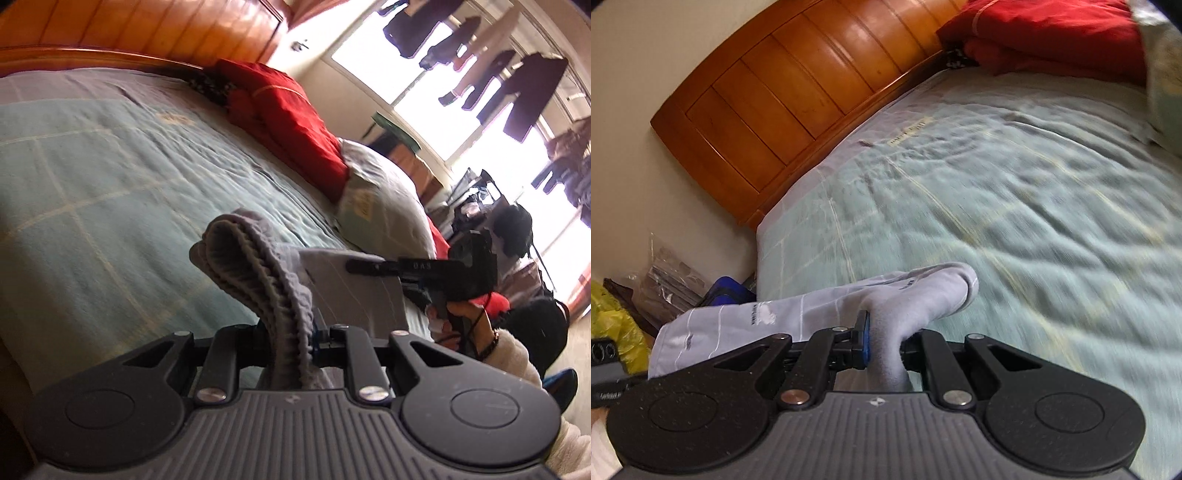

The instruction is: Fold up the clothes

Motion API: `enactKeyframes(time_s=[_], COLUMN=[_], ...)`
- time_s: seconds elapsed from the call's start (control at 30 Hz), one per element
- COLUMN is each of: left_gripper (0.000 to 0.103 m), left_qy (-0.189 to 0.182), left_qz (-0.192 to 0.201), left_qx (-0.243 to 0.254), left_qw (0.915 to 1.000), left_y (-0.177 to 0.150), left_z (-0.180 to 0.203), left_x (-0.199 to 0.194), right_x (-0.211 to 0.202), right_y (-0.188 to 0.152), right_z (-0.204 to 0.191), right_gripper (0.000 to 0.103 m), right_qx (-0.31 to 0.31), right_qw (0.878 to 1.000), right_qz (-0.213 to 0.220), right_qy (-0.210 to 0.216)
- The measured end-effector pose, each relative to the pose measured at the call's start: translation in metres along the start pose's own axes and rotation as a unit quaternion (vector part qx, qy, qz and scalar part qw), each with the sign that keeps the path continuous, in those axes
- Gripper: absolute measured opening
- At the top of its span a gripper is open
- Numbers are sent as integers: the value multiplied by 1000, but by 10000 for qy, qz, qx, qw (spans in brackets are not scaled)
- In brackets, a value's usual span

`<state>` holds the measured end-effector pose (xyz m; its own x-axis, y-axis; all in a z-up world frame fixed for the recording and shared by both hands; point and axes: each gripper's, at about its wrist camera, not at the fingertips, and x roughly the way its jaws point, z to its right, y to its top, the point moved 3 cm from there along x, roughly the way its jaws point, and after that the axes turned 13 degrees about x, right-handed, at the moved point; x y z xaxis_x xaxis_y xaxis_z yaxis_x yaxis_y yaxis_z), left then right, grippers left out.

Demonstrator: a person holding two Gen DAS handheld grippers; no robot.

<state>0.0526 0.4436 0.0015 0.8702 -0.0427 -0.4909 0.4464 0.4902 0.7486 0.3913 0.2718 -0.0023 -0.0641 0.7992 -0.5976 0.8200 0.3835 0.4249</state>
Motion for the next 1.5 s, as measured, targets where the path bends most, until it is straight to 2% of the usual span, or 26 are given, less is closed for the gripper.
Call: enactKeyframes(time_s=[0.2,0.4,0.57,0.77,0.83,0.9,0.93,0.97,1.0,1.07,1.17,1.23,1.37,1.5], left_gripper=[17,17,17,17,17,17,17,17,18,19,22,29,30,31], left_qy=[73,16,67,76,233,392,466,547,637,822,999,1031,868,665], left_qz=[179,287,189,114,21,-60,-97,-117,-115,-116,-99,-70,-131,-219], left_qx=[-320,-529,-558,-684,-655,-678,-699,-688,-638,-516,-278,-156,87,262], left_qw=[9993,9982,9982,9976,9976,9969,9964,9961,9959,9952,9946,9945,9961,9972], left_y=[2,-6,-19,-30,-35,-40,-42,-44,-44,-45,-40,-37,-33,-30], left_z=[-30,-46,-56,-65,-68,-74,-77,-78,-78,-77,-71,-64,-47,-31], left_x=[4,19,37,41,41,38,36,33,28,18,6,1,11,26], right_x=[45,70,85,95,97,99,99,97,95,84,59,42,26,28], right_y=[41,72,79,78,77,76,75,74,73,72,67,59,32,17], right_z=[-20,-18,-7,2,10,21,27,34,40,51,70,80,103,129], right_gripper=[11,11,11,11,12,15,21,30,34,53,56,59,66,68], right_qx=[-232,-324,-302,-359,-323,-219,-165,-116,-73,-33,188,343,253,641], right_qw=[9996,9989,9986,9979,9977,9976,9976,9975,9973,9968,9978,9985,9987,9970], right_qz=[-160,-237,-227,-293,-317,-358,-376,-376,-365,-249,-65,26,172,423], right_qy=[-55,-254,-374,-453,-512,-548,-564,-593,-630,-760,-639,-428,-405,71])
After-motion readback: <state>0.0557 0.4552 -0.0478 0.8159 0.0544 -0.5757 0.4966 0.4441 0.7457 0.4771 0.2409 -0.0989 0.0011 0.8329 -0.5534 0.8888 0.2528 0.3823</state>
